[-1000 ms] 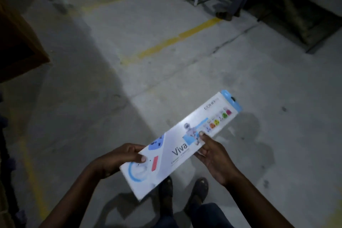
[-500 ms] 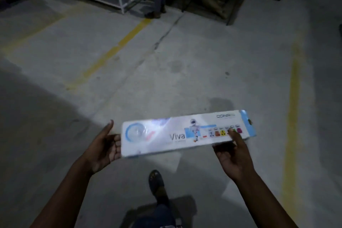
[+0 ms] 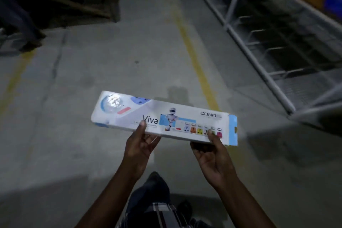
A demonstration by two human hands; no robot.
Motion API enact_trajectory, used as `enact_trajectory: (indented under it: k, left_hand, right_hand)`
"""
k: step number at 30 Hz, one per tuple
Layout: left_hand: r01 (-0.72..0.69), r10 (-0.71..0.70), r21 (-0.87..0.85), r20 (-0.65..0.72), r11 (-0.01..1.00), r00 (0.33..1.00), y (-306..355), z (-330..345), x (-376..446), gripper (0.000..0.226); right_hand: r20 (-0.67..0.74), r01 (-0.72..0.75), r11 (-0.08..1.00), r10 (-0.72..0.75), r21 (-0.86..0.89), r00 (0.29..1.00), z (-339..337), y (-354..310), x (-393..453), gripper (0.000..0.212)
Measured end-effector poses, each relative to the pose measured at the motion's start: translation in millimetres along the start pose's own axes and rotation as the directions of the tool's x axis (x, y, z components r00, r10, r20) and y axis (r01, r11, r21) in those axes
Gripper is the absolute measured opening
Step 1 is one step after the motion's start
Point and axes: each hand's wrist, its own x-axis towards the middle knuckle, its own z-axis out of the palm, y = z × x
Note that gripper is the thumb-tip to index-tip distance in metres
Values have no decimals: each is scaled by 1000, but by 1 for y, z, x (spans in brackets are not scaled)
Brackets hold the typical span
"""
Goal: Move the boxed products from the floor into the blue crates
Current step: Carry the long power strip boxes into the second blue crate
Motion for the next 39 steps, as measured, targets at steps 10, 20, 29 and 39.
enact_trajectory:
  k: [10,20,29,39]
  left_hand:
    - [123,-152,155,189,980,970,-43,147,88,48]
    - [271,-339,261,264,927,903,-75,320,235,40]
    - [284,-448,433,344,855,825,-86,500,361,36]
    - [220,-520,558,463,800,718,-151,672,409,44]
  right_hand:
    - [-231,303,953,-290,20,929,-82,-137,-1,43]
    - [-204,250,954,-282,-167,938,-100,-295,81,37]
    - [-146,313,941,-330,-125,933,-88,-418,158,52]
    - [-223,329,933,-355,-143,908,-125,-504,201,99]
